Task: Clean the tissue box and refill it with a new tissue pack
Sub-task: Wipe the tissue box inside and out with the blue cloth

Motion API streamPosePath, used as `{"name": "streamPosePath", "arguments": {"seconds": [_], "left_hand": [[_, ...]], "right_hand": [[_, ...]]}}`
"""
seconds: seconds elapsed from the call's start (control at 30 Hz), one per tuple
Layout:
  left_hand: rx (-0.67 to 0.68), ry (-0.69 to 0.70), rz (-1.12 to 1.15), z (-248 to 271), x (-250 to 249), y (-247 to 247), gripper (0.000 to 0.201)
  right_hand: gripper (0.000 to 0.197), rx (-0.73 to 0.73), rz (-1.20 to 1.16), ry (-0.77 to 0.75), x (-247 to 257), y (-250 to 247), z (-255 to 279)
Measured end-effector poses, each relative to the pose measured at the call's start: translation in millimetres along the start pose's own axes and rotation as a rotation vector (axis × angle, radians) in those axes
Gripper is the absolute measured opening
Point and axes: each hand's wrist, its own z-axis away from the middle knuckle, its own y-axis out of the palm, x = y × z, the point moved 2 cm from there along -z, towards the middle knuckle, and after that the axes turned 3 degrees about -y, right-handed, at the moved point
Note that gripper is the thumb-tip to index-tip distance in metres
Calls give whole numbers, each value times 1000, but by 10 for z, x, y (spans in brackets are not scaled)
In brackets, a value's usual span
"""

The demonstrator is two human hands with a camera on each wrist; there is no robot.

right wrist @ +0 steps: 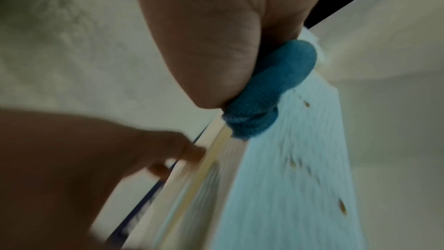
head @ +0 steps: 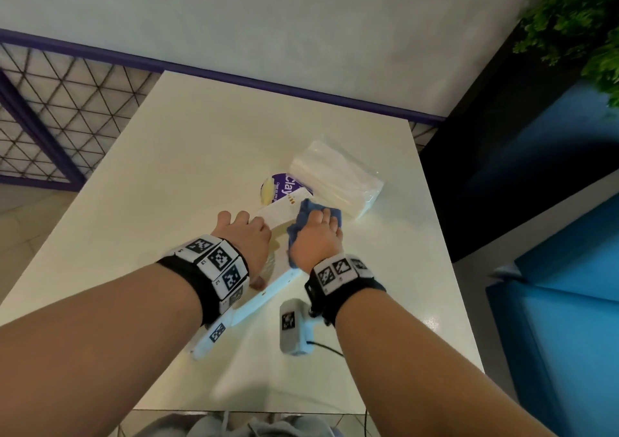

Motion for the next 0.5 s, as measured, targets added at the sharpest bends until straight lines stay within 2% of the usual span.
{"name": "streamPosePath", "arguments": {"seconds": [0.07, 0.13, 0.27, 0.43, 0.5], "left_hand": [[6, -2, 6, 8, -2, 4, 91], [8, 1, 15, 17, 2, 15, 91], [-2, -6, 35, 34, 12, 21, 89], [30, -16, 61, 24, 26, 37, 101], [23, -20, 102, 17, 39, 50, 102]], "right_hand": [[79, 30, 11, 20, -37, -85, -71], [78, 101, 98, -41, 36, -94, 33], [41, 73, -54, -141, 126, -176, 249], [56, -77, -246, -81, 118, -615, -91], [67, 7, -126, -76, 136, -540, -250]]}}
